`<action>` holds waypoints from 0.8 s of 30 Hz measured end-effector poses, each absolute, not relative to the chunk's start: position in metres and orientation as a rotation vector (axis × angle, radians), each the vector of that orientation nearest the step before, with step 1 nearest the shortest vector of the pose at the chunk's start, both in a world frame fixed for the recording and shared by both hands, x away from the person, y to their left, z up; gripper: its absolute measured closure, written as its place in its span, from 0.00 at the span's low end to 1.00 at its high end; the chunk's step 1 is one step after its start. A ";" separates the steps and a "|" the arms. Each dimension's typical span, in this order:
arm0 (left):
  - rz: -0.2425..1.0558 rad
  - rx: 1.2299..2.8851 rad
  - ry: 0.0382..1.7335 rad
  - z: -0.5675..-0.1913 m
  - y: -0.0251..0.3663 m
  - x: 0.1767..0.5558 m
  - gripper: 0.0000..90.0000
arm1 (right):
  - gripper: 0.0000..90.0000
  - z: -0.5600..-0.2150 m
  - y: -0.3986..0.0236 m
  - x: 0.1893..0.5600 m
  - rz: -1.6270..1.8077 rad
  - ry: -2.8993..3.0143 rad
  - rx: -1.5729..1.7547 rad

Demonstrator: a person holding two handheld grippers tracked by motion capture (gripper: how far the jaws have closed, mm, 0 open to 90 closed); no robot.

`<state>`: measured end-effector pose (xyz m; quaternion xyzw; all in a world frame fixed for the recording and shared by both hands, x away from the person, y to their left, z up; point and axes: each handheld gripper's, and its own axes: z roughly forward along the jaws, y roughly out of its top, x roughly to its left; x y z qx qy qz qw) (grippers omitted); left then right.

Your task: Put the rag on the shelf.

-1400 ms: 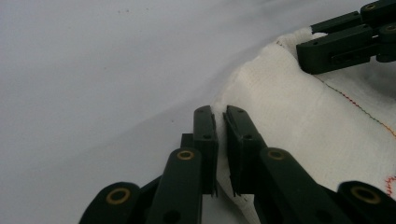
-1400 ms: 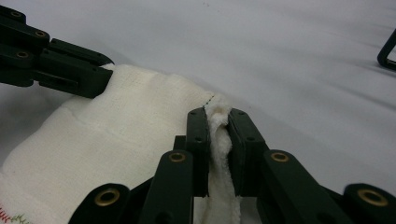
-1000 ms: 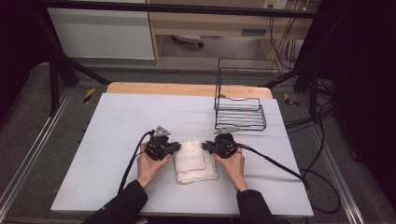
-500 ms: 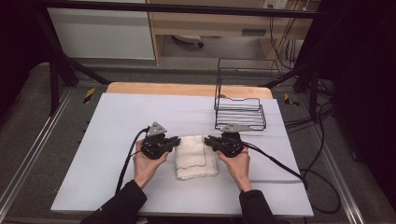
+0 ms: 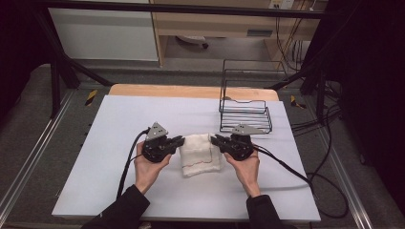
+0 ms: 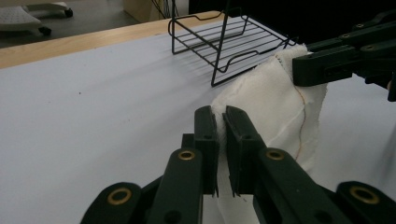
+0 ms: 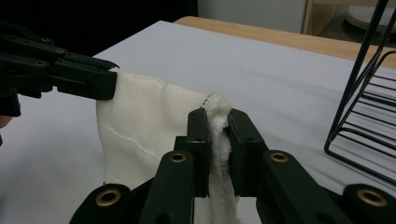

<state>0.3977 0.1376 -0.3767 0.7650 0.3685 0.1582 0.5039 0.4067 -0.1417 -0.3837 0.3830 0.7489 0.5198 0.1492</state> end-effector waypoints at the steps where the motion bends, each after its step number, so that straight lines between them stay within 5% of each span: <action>1: 0.382 1.845 0.887 -0.376 0.138 0.397 0.93 | 0.89 -0.382 -0.142 0.406 1.500 2.143 1.089; 24: 0.459 1.740 0.824 -0.341 0.138 0.385 0.93 | 0.89 -0.346 -0.144 0.387 1.566 1.992 0.989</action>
